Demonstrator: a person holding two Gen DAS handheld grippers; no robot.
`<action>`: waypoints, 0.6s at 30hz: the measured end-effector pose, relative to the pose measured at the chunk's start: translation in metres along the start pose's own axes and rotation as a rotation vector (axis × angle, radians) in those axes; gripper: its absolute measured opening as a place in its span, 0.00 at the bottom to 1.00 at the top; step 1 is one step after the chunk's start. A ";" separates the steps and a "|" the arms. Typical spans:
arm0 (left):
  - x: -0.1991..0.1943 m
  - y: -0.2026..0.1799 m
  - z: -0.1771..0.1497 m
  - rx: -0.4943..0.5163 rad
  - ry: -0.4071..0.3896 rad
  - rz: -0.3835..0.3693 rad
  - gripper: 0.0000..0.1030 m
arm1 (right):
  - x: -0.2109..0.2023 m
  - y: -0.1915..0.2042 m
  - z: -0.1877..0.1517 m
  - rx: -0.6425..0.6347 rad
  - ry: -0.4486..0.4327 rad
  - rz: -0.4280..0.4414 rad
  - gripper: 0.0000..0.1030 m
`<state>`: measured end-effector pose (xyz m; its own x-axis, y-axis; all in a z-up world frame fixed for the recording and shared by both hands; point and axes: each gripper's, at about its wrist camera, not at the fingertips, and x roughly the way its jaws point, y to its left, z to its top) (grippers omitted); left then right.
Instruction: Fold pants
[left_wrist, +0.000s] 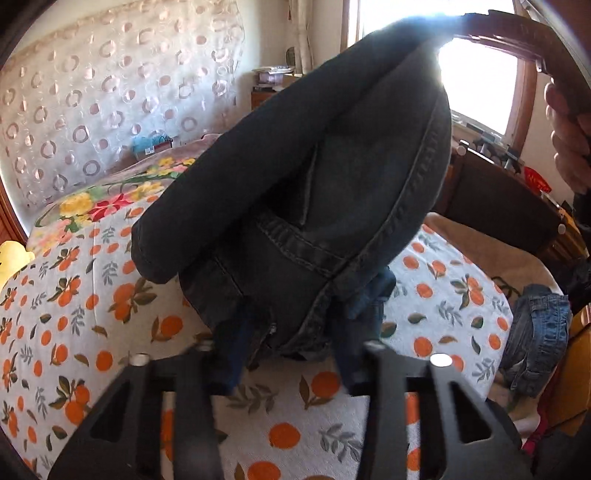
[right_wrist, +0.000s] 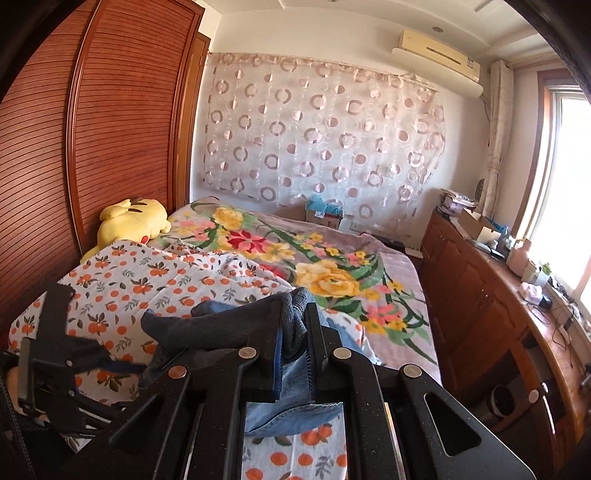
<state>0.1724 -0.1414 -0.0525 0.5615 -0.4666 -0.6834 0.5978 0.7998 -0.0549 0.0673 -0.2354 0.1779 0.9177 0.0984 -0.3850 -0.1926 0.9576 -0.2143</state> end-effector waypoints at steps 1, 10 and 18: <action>-0.006 0.003 0.005 -0.006 -0.018 -0.004 0.24 | 0.003 -0.002 0.001 -0.006 -0.005 -0.005 0.09; -0.074 0.050 0.072 0.011 -0.162 0.129 0.12 | 0.026 -0.008 0.065 -0.035 -0.079 -0.006 0.08; -0.160 0.128 0.137 0.020 -0.265 0.343 0.12 | 0.086 0.008 0.123 -0.039 -0.122 0.058 0.08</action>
<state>0.2376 -0.0159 0.1494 0.8556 -0.2579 -0.4488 0.3605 0.9191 0.1592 0.1876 -0.1858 0.2536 0.9397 0.1877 -0.2858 -0.2576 0.9383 -0.2306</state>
